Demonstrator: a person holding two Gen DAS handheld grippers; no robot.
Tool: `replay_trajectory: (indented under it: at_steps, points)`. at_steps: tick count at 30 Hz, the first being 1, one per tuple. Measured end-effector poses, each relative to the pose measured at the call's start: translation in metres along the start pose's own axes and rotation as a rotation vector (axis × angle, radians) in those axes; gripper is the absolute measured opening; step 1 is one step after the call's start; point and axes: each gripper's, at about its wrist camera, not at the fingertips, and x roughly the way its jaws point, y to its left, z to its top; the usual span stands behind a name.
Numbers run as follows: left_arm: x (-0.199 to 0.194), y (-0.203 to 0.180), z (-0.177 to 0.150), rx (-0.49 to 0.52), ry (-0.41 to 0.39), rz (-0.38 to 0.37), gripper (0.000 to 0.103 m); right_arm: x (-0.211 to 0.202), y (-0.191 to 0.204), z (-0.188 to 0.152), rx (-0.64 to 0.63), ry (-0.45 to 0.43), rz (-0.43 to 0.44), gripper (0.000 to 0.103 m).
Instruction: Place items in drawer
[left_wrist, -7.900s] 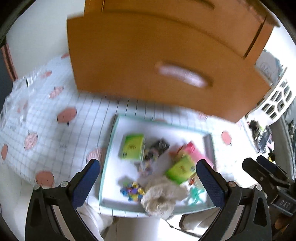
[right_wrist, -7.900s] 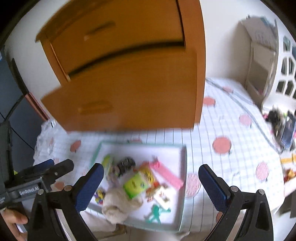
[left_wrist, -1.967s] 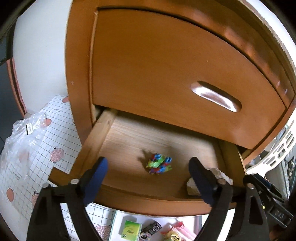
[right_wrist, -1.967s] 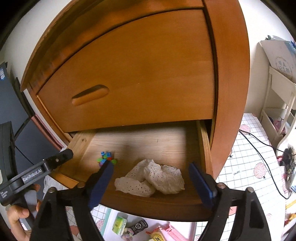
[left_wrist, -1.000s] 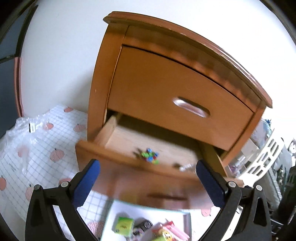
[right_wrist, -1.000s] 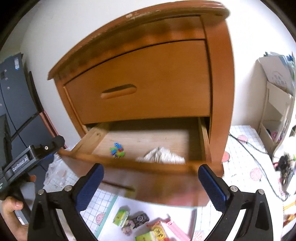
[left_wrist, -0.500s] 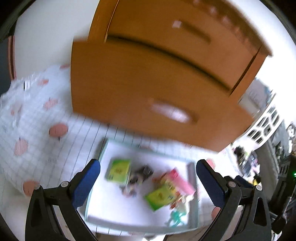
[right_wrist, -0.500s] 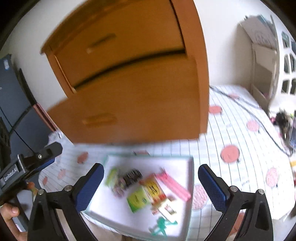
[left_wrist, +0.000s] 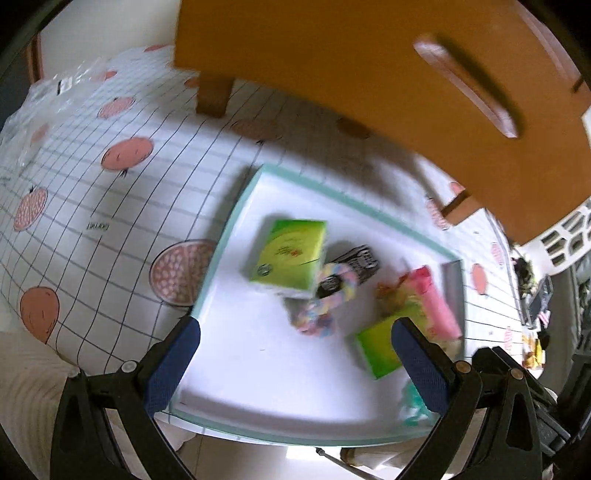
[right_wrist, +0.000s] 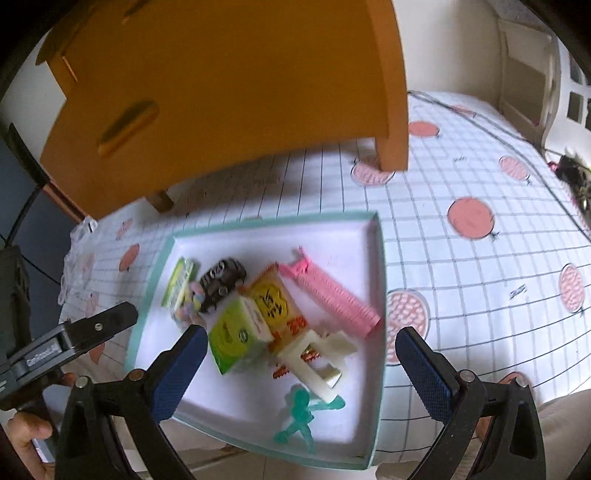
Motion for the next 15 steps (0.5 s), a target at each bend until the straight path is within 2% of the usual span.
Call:
replay_trajectory:
  at_steps: [8, 9, 11, 15]
  points:
    - [0.008, 0.005, 0.006, -0.016, -0.018, -0.008, 0.102, 0.013, 0.021, -0.008, -0.083, 0.022, 0.031, 0.103]
    - [0.010, 0.005, 0.008, -0.015, -0.020, -0.011, 0.100, 0.013, 0.023, -0.007, -0.086, 0.014, 0.026, 0.103]
    - [0.014, 0.005, 0.014, -0.016, -0.016, -0.013, 0.091, 0.013, 0.034, -0.006, -0.132, 0.006, 0.030, 0.103]
    - [0.023, 0.007, 0.025, -0.023, -0.010, -0.011, 0.089, 0.021, 0.055, -0.008, -0.218, 0.017, 0.034, 0.103]
